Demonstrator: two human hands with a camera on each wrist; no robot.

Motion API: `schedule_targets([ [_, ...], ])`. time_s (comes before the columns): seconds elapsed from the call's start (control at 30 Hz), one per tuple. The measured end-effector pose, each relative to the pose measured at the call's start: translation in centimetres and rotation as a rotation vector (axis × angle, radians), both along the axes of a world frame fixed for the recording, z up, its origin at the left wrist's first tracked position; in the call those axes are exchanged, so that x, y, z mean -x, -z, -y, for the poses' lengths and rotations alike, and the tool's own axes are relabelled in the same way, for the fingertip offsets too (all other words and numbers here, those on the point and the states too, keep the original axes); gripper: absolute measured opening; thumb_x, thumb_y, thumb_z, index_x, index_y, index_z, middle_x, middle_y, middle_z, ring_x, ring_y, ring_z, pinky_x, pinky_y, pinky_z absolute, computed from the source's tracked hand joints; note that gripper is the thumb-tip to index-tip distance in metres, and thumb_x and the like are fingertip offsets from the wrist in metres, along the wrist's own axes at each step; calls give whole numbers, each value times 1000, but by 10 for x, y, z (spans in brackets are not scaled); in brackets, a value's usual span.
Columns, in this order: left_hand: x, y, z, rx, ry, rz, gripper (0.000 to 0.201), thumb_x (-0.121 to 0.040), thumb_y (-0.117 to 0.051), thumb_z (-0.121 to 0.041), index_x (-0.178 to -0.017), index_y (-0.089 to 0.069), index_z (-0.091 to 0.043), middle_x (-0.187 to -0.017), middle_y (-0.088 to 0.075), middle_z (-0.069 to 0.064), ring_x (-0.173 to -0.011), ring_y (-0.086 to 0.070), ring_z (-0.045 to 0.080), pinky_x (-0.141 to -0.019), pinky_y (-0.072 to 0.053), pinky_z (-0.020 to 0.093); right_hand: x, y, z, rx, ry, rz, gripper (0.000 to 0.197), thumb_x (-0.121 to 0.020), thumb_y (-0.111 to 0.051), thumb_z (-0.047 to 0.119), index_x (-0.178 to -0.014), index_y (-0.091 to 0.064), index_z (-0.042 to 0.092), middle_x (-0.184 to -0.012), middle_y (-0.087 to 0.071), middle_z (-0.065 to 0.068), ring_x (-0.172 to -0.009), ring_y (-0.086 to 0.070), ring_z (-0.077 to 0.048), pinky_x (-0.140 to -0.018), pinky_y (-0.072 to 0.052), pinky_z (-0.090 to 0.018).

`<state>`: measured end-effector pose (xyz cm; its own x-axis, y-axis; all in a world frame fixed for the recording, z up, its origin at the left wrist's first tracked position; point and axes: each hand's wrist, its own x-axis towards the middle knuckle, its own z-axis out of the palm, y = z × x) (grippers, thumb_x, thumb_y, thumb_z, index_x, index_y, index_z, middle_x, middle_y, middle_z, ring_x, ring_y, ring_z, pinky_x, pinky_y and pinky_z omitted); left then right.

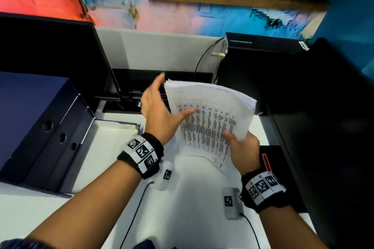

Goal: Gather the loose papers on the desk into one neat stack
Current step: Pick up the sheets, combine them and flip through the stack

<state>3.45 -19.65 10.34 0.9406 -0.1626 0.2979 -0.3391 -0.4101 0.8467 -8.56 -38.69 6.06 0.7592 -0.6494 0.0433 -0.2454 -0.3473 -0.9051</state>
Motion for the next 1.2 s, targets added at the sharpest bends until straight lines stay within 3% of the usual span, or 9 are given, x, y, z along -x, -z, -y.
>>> schedule_targets([
  [0.1,-8,-46,5,-327,255,355,91,-63,-86,-46,-141,-41,-32,-144,-50,-4,-135,-42,23,-115,-30,48,-11,-32,0,378,-190,-46,23,-90,-67,26,-87,-70,3,-66,-61,-1,-60,-57,-24,-55,-39,-26],
  [0.23,-26,-55,-1,-229,443,209,7,-82,-75,-18,-86,-71,-14,-78,-72,-4,-74,-65,17,-72,-53,35,-14,-47,7,527,-246,-133,20,-87,-67,38,-94,-70,19,-71,-67,0,-73,-62,-26,-66,-48,-30],
  [0.37,-42,-33,-35,6,243,55,16,-81,-78,-20,-85,-72,-6,-78,-72,9,-74,-67,23,-71,-52,36,16,-35,51,511,-67,-289,29,-77,-73,47,-86,-66,21,-63,-64,8,-68,-65,-20,-65,-51,-25],
  [0.47,-42,-19,-48,188,194,-104,17,-81,-75,-4,-96,-74,-12,-87,-78,-3,-84,-72,11,-77,-57,27,27,-18,59,108,17,-41,23,-74,-82,14,-92,-68,18,-75,-71,10,-65,-68,2,-64,-51,-6],
  [0.57,-36,-6,-45,329,177,-207,24,-82,-73,1,-102,-71,-13,-86,-78,-15,-84,-74,2,-75,-56,16,22,-9,50,-215,93,150,24,-77,-77,-1,-88,-69,18,-74,-76,14,-70,-72,1,-64,-57,-17],
  [0.7,-14,14,-37,413,97,-260,24,-85,-71,0,-103,-70,-15,-97,-77,-3,-91,-74,8,-80,-58,21,19,4,39,-297,167,231,12,-82,-73,4,-92,-72,11,-76,-77,13,-73,-74,-6,-61,-58,-20],
  [0.9,23,89,-40,139,47,-584,11,-95,-63,-19,-105,-66,-16,-105,-75,3,-83,-70,-1,-94,-56,36,39,67,23,-169,128,-127,26,-86,-71,8,-111,-66,0,-97,-65,-1,-101,-66,-23,-79,-44,-20],
  [1.03,15,82,-32,191,-48,-548,11,-95,-61,-15,-106,-65,-19,-93,-72,-8,-80,-68,-4,-74,-58,17,31,70,39,-174,176,-104,28,-85,-72,9,-110,-65,-2,-99,-69,-9,-96,-67,-25,-73,-51,-21],
  [1.2,14,117,-27,-135,-95,-697,32,-92,-67,-19,-120,-55,-9,-109,-69,6,-97,-66,26,-87,-53,33,38,97,49,-161,75,-388,55,-90,-64,5,-140,-40,0,-131,-58,-20,-119,-57,-34,-88,-39,-24],
])
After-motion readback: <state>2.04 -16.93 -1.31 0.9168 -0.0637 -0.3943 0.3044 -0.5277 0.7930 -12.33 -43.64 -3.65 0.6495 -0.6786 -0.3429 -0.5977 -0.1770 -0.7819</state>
